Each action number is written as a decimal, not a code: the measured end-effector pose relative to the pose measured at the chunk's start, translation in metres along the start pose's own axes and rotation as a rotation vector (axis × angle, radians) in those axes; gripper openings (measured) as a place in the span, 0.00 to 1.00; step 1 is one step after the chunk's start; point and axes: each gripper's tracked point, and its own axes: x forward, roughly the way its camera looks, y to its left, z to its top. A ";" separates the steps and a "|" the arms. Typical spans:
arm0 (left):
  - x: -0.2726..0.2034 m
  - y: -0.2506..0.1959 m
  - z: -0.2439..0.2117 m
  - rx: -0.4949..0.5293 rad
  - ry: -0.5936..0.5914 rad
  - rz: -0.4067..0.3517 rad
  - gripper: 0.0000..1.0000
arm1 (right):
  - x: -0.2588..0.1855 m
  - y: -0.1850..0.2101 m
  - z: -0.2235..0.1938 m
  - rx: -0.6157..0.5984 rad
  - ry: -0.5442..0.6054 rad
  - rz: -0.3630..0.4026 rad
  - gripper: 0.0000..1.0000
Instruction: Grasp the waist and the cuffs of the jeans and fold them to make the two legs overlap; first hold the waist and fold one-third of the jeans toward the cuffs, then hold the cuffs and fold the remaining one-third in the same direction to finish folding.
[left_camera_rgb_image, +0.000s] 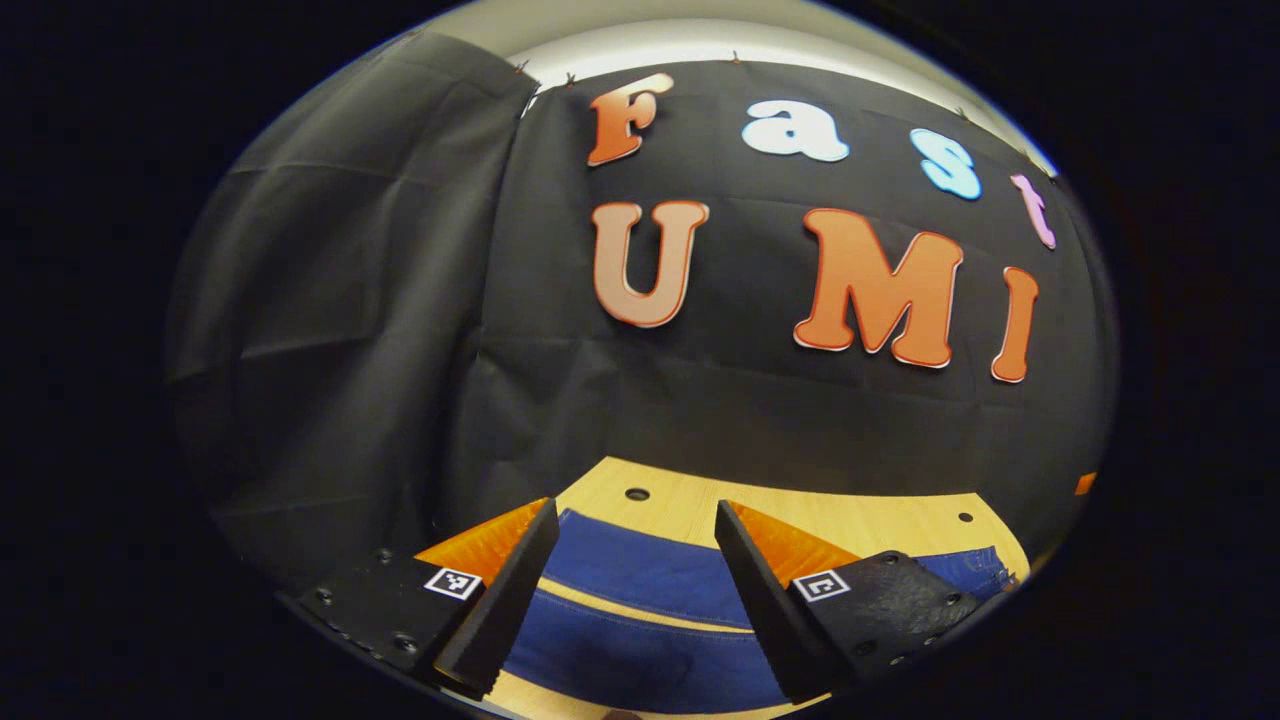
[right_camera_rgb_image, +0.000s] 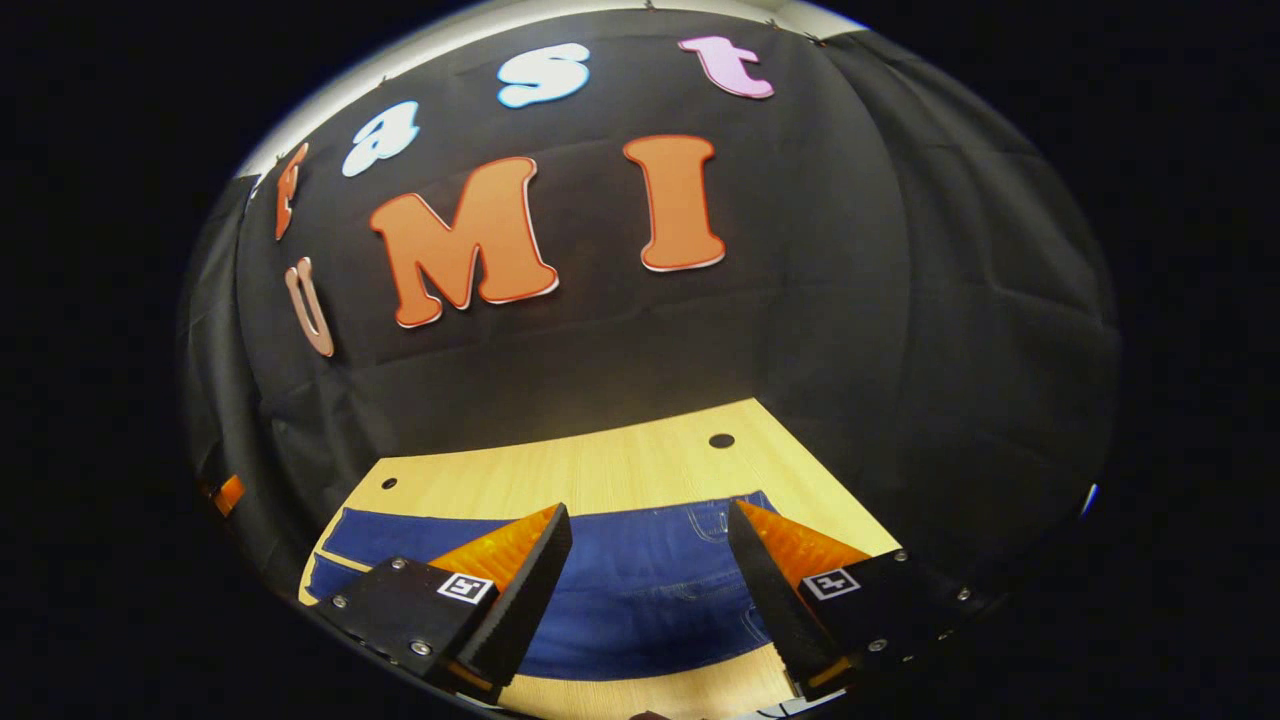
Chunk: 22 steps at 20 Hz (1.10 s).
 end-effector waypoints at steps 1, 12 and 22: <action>0.005 0.015 -0.008 -0.023 0.024 0.028 0.97 | 0.004 -0.003 -0.005 0.022 0.021 -0.004 0.96; 0.035 0.105 -0.139 -0.414 0.451 0.108 0.98 | 0.035 -0.053 -0.096 0.340 0.338 -0.046 0.98; 0.040 0.184 -0.233 -0.796 0.666 0.255 0.98 | 0.054 -0.071 -0.152 0.552 0.513 -0.047 0.98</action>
